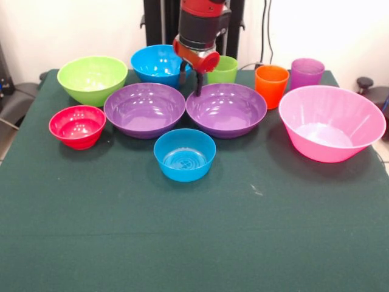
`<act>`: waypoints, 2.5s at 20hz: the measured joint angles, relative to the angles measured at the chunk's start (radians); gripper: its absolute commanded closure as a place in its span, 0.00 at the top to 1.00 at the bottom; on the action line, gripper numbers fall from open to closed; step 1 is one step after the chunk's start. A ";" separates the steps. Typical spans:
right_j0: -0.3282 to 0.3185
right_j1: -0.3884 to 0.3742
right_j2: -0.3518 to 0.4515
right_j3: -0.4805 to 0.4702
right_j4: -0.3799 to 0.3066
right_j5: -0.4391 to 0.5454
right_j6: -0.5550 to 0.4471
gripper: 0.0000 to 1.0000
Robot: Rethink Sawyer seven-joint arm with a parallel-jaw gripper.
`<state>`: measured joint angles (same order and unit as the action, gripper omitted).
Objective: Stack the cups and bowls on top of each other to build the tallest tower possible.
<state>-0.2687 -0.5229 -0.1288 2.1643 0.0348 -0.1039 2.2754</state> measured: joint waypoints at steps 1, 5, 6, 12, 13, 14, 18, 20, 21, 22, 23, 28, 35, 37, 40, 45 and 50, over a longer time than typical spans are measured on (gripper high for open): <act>-0.001 0.000 0.002 0.000 -0.001 -0.004 0.000 1.00; -0.009 0.000 0.019 0.000 -0.012 -0.048 0.000 1.00; -0.009 0.000 0.021 0.000 -0.013 -0.055 0.000 1.00; -0.009 0.000 0.047 0.000 -0.019 -0.114 0.000 1.00; -0.009 0.000 0.051 0.000 -0.019 -0.119 0.000 1.00; -0.009 0.000 0.055 0.000 -0.019 -0.124 0.000 1.00; -0.007 0.001 0.068 0.000 -0.019 -0.126 0.000 1.00; -0.006 0.004 0.069 0.000 -0.019 -0.126 0.000 1.00; -0.007 0.008 0.070 0.000 -0.019 -0.126 0.000 1.00; -0.006 0.012 0.070 0.000 -0.019 -0.126 0.000 1.00; -0.006 0.016 0.070 0.000 -0.019 -0.126 0.000 1.00; -0.004 0.038 0.070 0.000 -0.019 -0.126 0.000 1.00; 0.006 0.065 0.060 0.000 -0.020 -0.126 0.000 1.00; 0.010 0.068 0.056 0.000 -0.021 -0.126 0.000 1.00; 0.021 0.069 0.046 0.000 -0.022 -0.126 0.000 1.00; 0.037 0.056 0.033 0.000 -0.032 -0.127 0.000 0.00; 0.041 0.054 0.030 0.000 -0.034 -0.127 0.000 0.00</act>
<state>-0.2279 -0.4692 -0.0990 2.1638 0.0009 -0.2304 2.2756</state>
